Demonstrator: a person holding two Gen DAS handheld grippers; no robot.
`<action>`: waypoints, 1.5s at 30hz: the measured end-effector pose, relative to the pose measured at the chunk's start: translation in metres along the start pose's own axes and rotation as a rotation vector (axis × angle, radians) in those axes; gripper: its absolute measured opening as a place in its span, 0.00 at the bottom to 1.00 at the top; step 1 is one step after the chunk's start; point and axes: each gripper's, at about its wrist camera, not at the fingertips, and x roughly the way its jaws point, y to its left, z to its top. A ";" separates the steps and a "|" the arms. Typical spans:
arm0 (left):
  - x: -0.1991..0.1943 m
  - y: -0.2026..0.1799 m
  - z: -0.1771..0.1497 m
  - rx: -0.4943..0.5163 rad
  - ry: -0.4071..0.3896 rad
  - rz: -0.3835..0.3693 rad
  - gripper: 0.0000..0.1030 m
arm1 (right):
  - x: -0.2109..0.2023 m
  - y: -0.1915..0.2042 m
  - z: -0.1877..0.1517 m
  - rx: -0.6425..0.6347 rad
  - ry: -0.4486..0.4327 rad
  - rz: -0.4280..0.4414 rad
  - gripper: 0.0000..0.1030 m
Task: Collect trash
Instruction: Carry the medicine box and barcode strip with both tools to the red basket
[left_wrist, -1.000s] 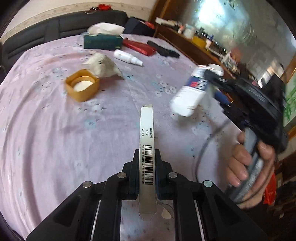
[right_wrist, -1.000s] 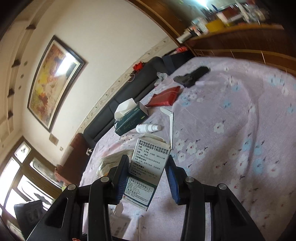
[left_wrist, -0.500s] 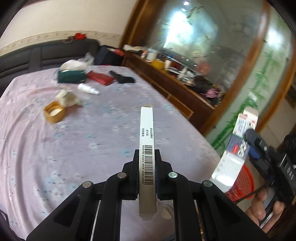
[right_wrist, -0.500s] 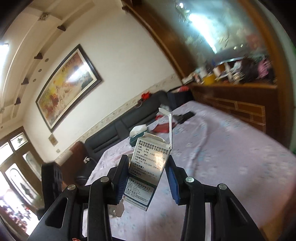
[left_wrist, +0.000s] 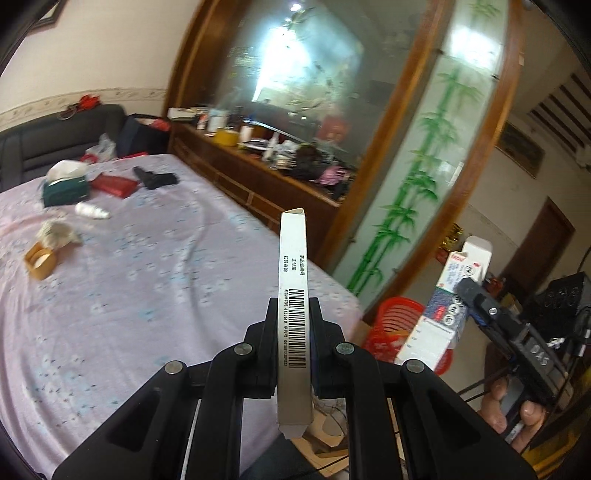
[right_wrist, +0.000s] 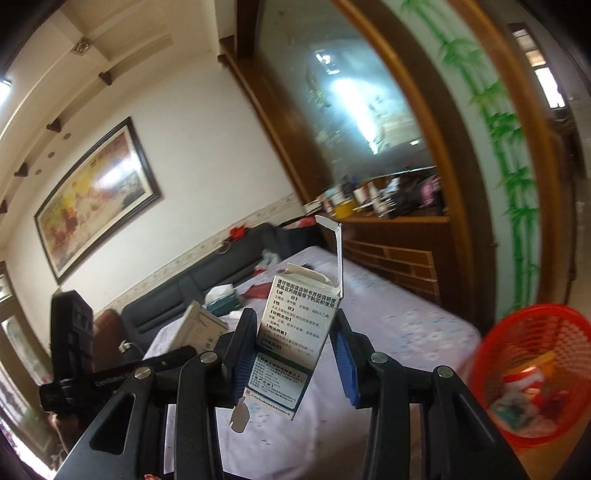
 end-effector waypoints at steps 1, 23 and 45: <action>0.001 -0.003 0.000 0.007 -0.001 -0.006 0.12 | -0.004 -0.003 0.001 0.001 -0.005 -0.011 0.42; 0.028 -0.099 0.005 0.133 0.020 -0.239 0.12 | -0.108 -0.053 0.020 0.033 -0.159 -0.292 0.42; 0.127 -0.171 -0.009 0.223 0.176 -0.381 0.12 | -0.124 -0.102 0.022 0.108 -0.161 -0.418 0.42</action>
